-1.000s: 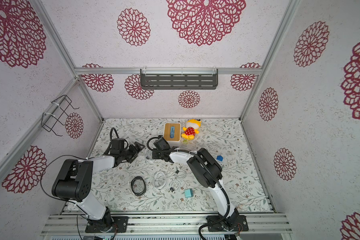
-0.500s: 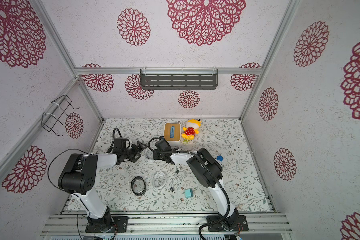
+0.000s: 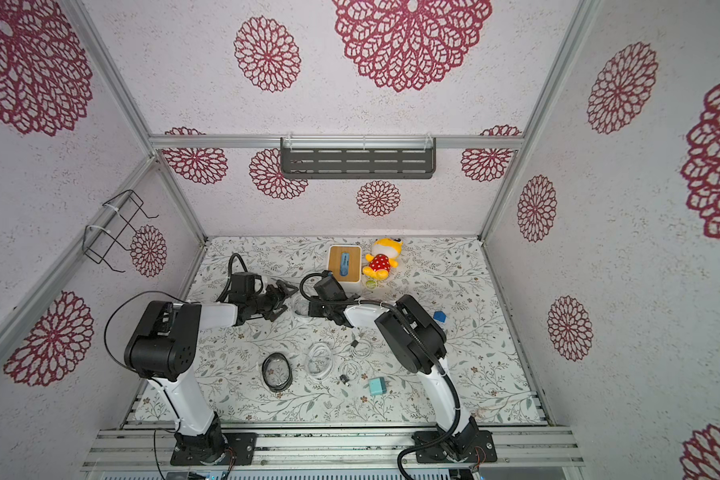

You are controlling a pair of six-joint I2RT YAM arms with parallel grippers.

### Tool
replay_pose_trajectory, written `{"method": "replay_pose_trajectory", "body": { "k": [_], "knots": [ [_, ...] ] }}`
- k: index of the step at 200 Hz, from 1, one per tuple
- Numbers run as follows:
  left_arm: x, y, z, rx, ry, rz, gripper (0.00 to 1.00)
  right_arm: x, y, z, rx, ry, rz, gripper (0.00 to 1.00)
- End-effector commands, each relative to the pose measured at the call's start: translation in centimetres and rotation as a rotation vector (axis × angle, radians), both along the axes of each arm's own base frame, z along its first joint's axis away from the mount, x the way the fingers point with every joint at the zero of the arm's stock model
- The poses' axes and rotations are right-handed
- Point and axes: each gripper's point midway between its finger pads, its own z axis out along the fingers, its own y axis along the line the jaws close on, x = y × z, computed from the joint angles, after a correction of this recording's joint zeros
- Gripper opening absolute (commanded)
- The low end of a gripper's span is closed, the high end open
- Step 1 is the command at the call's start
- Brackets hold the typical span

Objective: Pack away charging kits
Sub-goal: Adjust the storage bag at the center of the board.

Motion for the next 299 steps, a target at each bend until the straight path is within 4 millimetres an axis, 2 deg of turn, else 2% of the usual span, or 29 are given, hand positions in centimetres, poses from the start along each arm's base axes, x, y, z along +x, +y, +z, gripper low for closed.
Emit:
{"method": "replay_pose_trajectory", "body": {
  "k": [1, 24, 60, 62, 65, 100, 135, 166, 183, 209, 227, 230, 243, 274, 288, 299],
  "knots": [
    [-0.8, -0.9, -1.4, -0.002, 0.055, -0.022, 0.91, 0.3, -0.4, -1.0, -0.004, 0.019, -0.014, 0.00],
    [-0.8, -1.4, -1.5, -0.013, 0.060, -0.035, 0.89, 0.4, -0.2, -1.3, 0.000, 0.022, -0.012, 0.00],
    [-0.7, -2.0, -1.8, -0.035, 0.067, -0.046, 0.80, 0.4, 0.3, -1.3, 0.029, 0.027, 0.001, 0.00],
    [-0.9, -2.0, -2.9, -0.033, 0.092, -0.046, 0.80, 0.4, 0.3, -1.3, 0.029, 0.029, 0.000, 0.00],
    [-1.0, -2.0, -3.3, -0.035, 0.099, -0.047, 0.79, 0.4, 0.3, -1.3, 0.029, 0.029, -0.001, 0.00],
    [-1.0, -2.6, -3.5, -0.057, 0.103, -0.061, 0.76, 0.5, 0.6, -1.3, 0.044, 0.032, 0.002, 0.00],
    [-0.9, -2.9, -3.7, -0.069, 0.106, -0.071, 0.77, 0.5, 1.4, -1.5, 0.067, 0.047, 0.022, 0.00],
    [-1.0, -2.7, -3.8, -0.061, 0.115, -0.064, 0.88, 0.4, 1.4, -1.7, 0.068, 0.051, 0.024, 0.00],
    [-1.0, -2.6, -3.6, -0.051, 0.112, -0.061, 0.89, 0.4, 1.4, -1.7, 0.067, 0.052, 0.024, 0.00],
    [-1.1, -2.0, -3.5, -0.009, 0.115, -0.054, 0.92, 0.4, 1.1, -0.7, 0.051, 0.030, 0.033, 0.00],
    [-1.4, -0.9, -3.9, 0.063, 0.141, -0.040, 0.97, 0.6, 0.1, 1.3, 0.017, -0.013, 0.017, 0.20],
    [-1.2, -0.7, -2.7, 0.077, 0.115, -0.036, 0.98, 0.5, 0.0, 1.6, 0.012, -0.019, 0.015, 0.23],
    [-1.4, 0.7, -2.4, 0.173, 0.122, -0.008, 0.98, 0.6, -0.9, 3.4, -0.002, -0.054, -0.002, 0.37],
    [-2.1, 3.9, -1.2, 0.390, 0.153, 0.060, 0.98, 0.2, -2.7, 6.2, -0.046, -0.094, -0.026, 0.49],
    [-2.4, 5.1, -0.7, 0.490, 0.167, 0.085, 0.98, 0.2, -4.4, 7.4, -0.095, -0.118, -0.062, 0.53],
    [-2.5, 5.2, 0.2, 0.547, 0.158, 0.081, 0.99, 0.1, -6.3, 8.4, -0.140, -0.140, -0.102, 0.58]
  ]
}}
